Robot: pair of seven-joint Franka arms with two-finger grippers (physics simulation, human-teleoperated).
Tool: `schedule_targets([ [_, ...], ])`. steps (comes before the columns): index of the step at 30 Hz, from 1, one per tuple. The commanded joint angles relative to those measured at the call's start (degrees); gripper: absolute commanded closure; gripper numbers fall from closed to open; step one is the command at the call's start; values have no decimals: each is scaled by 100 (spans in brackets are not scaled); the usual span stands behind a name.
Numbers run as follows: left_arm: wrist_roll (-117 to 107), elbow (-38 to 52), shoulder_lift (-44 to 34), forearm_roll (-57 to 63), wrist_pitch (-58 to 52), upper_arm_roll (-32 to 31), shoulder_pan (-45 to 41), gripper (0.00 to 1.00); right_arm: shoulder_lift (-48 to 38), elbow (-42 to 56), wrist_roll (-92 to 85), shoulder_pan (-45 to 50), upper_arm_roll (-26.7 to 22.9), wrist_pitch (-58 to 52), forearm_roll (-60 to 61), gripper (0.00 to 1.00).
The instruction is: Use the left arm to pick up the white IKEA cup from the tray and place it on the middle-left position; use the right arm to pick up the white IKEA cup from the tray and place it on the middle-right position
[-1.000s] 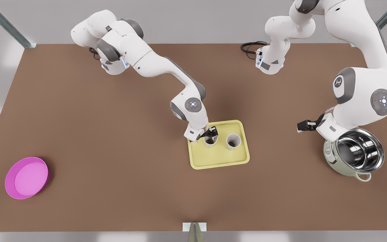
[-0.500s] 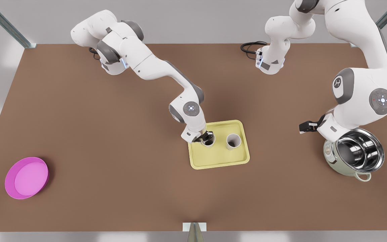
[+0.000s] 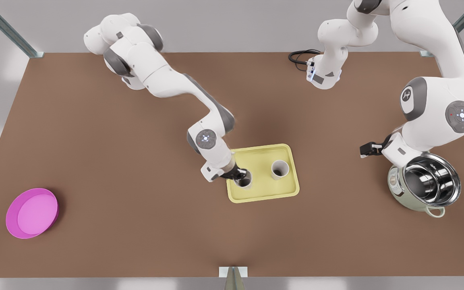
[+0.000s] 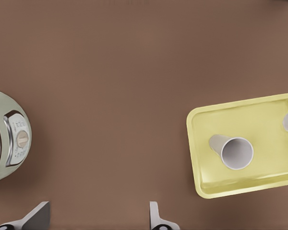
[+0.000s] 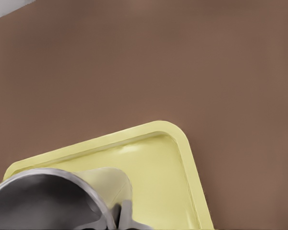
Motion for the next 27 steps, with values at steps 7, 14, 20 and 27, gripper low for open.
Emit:
schedule_targets([
  [7, 4, -4, -121, 4, -61, -53, -61, 0, -807, -23, -5782, -2556, -106, -2383, -1156, 100],
  [14, -31, -31, -138, -4, -61, -141, -158, 0, -350, -568, -7146, -3181, -106, -1891, -1544, 100],
  [20, -48, -241, -446, -4, -184, -132, -158, 0, -324, -1025, -7138, -3225, -97, -1900, -1526, 100],
  [27, -22, -373, -789, 84, -948, -123, -158, 0, -324, -1069, -7138, -3225, -80, -1952, -1271, 0],
])
